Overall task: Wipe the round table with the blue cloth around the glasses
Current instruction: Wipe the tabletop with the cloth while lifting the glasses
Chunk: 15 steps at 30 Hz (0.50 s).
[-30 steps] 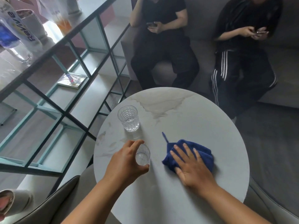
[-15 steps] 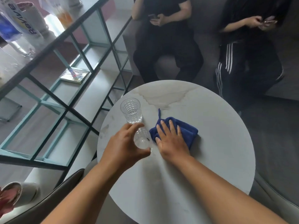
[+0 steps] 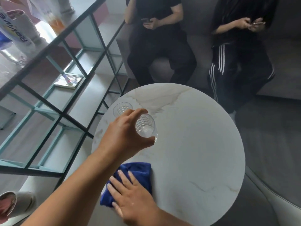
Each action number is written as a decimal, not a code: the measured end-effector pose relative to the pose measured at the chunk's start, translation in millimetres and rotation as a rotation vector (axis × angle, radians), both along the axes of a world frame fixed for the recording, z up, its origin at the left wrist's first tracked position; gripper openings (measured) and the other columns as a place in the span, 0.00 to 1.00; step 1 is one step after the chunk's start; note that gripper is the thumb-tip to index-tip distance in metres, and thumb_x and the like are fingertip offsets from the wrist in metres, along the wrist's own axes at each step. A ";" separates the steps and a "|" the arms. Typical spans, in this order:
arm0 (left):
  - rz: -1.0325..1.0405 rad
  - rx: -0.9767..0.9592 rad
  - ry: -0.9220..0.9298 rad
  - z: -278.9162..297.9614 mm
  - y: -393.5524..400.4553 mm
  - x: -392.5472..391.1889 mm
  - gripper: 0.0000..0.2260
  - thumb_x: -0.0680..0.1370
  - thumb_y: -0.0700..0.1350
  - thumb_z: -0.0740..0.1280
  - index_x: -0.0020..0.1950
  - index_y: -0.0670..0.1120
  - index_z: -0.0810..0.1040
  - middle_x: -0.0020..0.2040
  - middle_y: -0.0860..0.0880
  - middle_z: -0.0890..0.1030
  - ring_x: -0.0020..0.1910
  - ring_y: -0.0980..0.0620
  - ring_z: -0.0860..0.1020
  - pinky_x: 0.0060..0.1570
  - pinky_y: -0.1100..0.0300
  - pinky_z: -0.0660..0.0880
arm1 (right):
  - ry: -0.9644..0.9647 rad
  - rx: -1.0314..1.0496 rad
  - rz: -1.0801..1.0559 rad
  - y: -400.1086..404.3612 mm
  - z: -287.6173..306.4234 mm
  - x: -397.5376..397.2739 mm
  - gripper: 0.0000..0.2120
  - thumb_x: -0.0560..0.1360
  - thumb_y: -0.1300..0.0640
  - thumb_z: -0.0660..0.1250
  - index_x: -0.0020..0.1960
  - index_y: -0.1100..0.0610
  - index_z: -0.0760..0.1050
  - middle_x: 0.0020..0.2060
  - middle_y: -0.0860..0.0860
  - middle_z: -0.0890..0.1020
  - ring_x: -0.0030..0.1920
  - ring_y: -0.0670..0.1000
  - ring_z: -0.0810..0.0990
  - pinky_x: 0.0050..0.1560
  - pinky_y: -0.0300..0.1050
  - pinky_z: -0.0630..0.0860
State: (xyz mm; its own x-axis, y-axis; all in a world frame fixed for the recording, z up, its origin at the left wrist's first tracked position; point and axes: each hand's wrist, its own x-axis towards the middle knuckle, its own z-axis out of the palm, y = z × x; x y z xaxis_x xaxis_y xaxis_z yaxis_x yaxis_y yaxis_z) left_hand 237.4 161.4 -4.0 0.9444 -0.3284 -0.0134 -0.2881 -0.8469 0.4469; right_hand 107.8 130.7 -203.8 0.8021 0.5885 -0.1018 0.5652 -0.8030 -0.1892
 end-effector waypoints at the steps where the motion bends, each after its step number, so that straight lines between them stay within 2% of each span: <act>1: -0.004 0.003 0.004 -2.1 -0.8 0.1 0.35 0.63 0.62 0.75 0.69 0.60 0.70 0.63 0.56 0.77 0.59 0.53 0.77 0.58 0.55 0.75 | -0.033 -0.034 0.020 -7.8 -2.4 -11.6 0.28 0.78 0.41 0.52 0.74 0.51 0.65 0.76 0.49 0.66 0.77 0.59 0.59 0.75 0.61 0.55; 3: -0.013 0.017 0.019 -6.7 -4.4 0.0 0.35 0.63 0.62 0.76 0.69 0.60 0.70 0.63 0.56 0.77 0.59 0.52 0.77 0.56 0.56 0.75 | -0.072 -0.115 0.044 -31.8 -9.5 -36.3 0.27 0.78 0.40 0.54 0.74 0.50 0.65 0.76 0.48 0.66 0.76 0.58 0.61 0.73 0.61 0.49; 5: -0.016 0.043 0.032 -11.1 -8.5 -0.8 0.36 0.64 0.63 0.76 0.70 0.60 0.69 0.64 0.57 0.76 0.59 0.53 0.76 0.51 0.59 0.74 | -0.088 -0.156 -0.024 -60.1 -13.1 -53.8 0.29 0.76 0.39 0.57 0.73 0.49 0.65 0.75 0.48 0.65 0.76 0.59 0.59 0.73 0.60 0.44; 8: -0.014 0.044 0.065 -17.6 -11.7 -1.8 0.36 0.63 0.63 0.75 0.70 0.60 0.69 0.63 0.57 0.76 0.59 0.53 0.76 0.51 0.59 0.73 | -0.057 -0.115 -0.245 -111.9 -9.0 -63.8 0.32 0.69 0.40 0.60 0.71 0.51 0.65 0.73 0.49 0.64 0.77 0.59 0.49 0.71 0.56 0.47; 10: -0.017 0.034 0.092 -20.8 -13.0 -3.0 0.36 0.61 0.64 0.73 0.69 0.61 0.70 0.61 0.57 0.76 0.58 0.52 0.77 0.54 0.57 0.75 | -0.062 -0.095 -0.372 -156.2 -6.4 -61.4 0.29 0.75 0.43 0.55 0.73 0.55 0.63 0.74 0.53 0.65 0.78 0.59 0.46 0.72 0.57 0.49; 11: -0.017 0.029 0.097 -21.7 -13.3 -4.0 0.36 0.61 0.64 0.73 0.68 0.61 0.70 0.60 0.56 0.77 0.58 0.51 0.77 0.55 0.56 0.75 | -0.065 -0.101 -0.448 -177.9 -4.7 -54.8 0.26 0.80 0.45 0.50 0.74 0.56 0.62 0.75 0.54 0.67 0.78 0.59 0.49 0.72 0.58 0.50; 13: -0.017 0.018 0.090 -22.4 -12.3 -7.8 0.35 0.60 0.64 0.72 0.67 0.61 0.71 0.59 0.57 0.77 0.57 0.51 0.78 0.55 0.56 0.76 | -0.003 -0.101 -0.612 -212.5 -1.2 -29.7 0.28 0.83 0.46 0.40 0.76 0.56 0.62 0.75 0.56 0.67 0.77 0.61 0.57 0.72 0.62 0.54; 15: -0.016 0.008 0.088 -22.4 -9.4 -11.1 0.35 0.60 0.64 0.71 0.67 0.61 0.72 0.58 0.58 0.77 0.56 0.51 0.78 0.54 0.56 0.76 | 0.076 -0.076 -0.760 -233.1 4.6 9.5 0.29 0.82 0.44 0.41 0.76 0.56 0.65 0.75 0.56 0.67 0.75 0.63 0.61 0.70 0.66 0.58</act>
State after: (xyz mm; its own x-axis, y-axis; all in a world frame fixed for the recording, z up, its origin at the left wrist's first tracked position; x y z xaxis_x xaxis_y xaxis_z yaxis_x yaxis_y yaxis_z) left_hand 226.3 152.1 -26.4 0.9340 -0.3433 -0.0992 -0.2618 -0.8462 0.4641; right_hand 117.2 -102.4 -199.2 0.9726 -0.1331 -0.1907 -0.1602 -0.9779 -0.1343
